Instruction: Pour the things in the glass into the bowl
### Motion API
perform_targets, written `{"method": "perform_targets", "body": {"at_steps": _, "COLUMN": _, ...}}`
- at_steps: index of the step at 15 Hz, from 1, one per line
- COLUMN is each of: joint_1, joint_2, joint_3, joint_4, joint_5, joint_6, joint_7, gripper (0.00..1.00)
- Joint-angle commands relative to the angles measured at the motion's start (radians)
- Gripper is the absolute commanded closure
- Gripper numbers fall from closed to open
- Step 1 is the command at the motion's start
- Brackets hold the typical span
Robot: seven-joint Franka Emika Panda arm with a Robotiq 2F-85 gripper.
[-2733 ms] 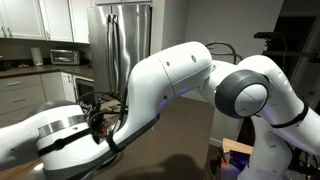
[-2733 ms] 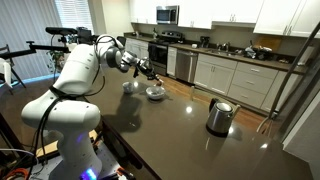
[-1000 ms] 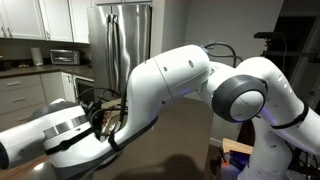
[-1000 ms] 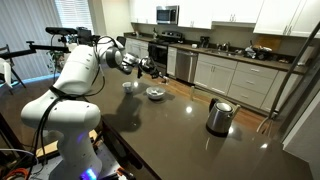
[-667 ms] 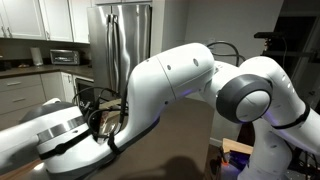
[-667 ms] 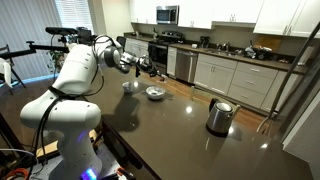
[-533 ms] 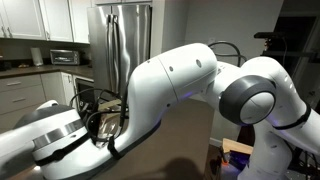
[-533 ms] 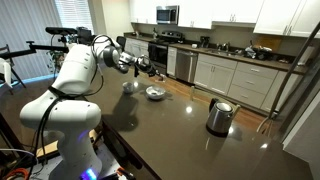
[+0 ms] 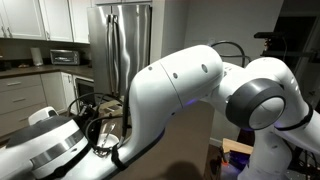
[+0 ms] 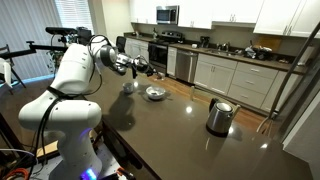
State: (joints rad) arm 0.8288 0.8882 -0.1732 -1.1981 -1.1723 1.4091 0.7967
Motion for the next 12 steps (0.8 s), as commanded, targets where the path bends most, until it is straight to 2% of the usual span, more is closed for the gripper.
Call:
{"method": "perform_targets", "body": {"at_steps": 1, "joint_1": 0.024, "joint_2": -0.023, "joint_3": -0.031, "joint_4": -0.053, "joint_5": -0.052, "joint_6": -0.021, "joint_7": 0.053, "gripper": 0.96}}
{"method": "perform_targets", "body": {"at_steps": 12, "joint_1": 0.053, "joint_2": -0.038, "joint_3": -0.061, "joint_4": -0.102, "joint_5": -0.053, "joint_6": -0.088, "joint_7": 0.103, "gripper": 0.96}}
